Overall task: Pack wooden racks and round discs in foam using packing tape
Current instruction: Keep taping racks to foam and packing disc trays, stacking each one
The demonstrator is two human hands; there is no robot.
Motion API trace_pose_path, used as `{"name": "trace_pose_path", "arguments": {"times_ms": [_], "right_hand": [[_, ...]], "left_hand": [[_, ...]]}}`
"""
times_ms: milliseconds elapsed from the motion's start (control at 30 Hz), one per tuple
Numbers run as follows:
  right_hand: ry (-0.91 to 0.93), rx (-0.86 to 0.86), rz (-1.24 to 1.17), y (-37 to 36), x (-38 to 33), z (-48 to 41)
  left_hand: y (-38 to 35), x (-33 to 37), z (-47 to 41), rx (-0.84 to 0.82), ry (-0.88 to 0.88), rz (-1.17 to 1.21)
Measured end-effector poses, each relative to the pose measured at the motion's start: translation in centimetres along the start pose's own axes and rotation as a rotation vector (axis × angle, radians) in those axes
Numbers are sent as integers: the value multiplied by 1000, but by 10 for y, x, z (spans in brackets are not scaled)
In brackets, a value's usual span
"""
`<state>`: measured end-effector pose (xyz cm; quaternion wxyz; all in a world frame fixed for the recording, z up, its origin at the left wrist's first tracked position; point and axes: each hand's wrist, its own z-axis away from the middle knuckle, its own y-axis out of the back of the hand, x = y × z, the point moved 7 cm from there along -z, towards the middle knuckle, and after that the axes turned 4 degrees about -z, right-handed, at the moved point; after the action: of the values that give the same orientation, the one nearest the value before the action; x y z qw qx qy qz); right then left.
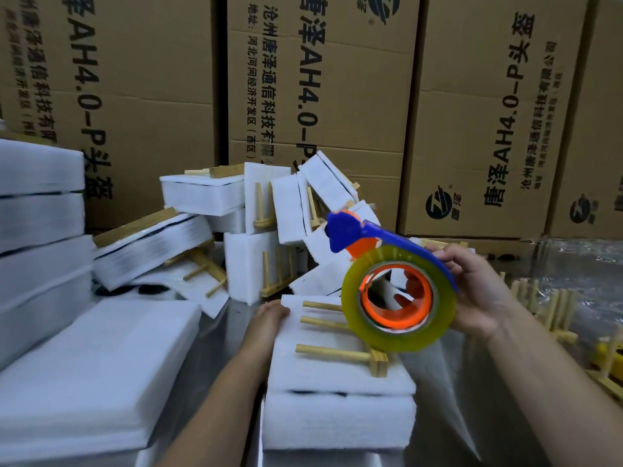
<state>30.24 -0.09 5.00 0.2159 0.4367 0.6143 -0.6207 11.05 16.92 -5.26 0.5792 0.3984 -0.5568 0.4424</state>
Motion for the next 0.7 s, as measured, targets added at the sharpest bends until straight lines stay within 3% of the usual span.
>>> {"name": "trace_pose_path", "arguments": {"times_ms": [100,167,200,333,533,700], "right_hand": [[-12,-34,57,-8,-1,-2],[-18,-56,108,-14,-2,-4],[-21,-57,130,-16,-2,-5],[-25,-93,157,-19,-2,-10],[-13,-132,178,-18,-4,-12],[-53,-210,202,-23,-1,-12]], "left_hand": [[9,26,6,127,-149,-88],[18,52,20,173,-251,67],[16,63,26,103,-253,179],[-13,81,54,-273,-103,275],[-18,80,61,-310,27,507],[-18,78,64,-333,75,488]]}}
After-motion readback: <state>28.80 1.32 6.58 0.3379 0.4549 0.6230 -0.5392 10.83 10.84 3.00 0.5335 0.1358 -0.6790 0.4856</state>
